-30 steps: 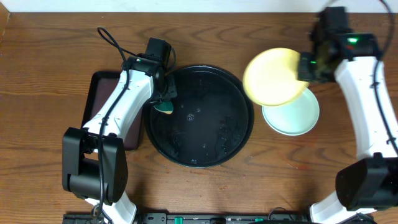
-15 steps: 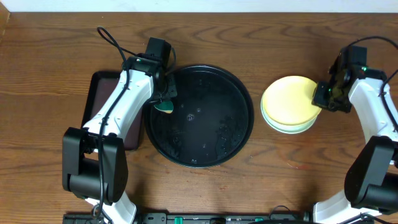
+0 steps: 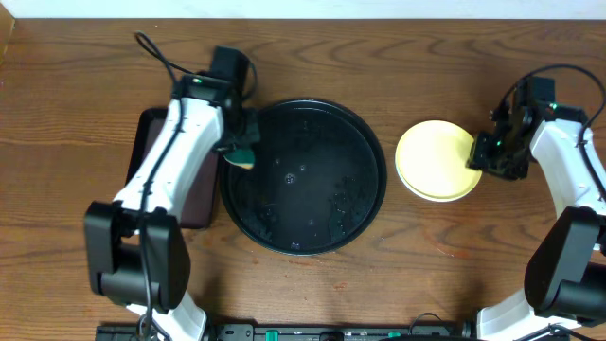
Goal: Clean dirty plates on tray and stack at the side
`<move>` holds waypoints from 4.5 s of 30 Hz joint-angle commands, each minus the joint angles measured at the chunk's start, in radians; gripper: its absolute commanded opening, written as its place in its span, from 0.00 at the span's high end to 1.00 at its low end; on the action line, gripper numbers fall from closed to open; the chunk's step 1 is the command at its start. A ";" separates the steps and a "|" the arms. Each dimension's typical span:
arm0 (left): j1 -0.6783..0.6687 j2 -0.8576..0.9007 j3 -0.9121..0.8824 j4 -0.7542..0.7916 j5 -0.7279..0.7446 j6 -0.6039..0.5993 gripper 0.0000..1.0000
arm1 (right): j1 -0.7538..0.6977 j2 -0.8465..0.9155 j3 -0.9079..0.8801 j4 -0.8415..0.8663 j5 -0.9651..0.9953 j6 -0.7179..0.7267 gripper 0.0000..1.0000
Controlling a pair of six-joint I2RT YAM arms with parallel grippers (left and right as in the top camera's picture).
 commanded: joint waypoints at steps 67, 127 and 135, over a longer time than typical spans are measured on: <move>0.304 -0.267 -0.037 0.028 -0.081 0.304 0.25 | 0.288 -0.414 0.504 -0.305 0.089 -0.105 0.01; 0.304 -0.267 -0.037 0.028 -0.081 0.304 0.24 | 0.154 -1.739 -1.269 1.001 0.047 -0.113 0.01; 0.304 -0.267 -0.037 0.028 -0.081 0.304 0.24 | 0.153 -1.746 -1.297 0.930 0.017 -0.109 0.01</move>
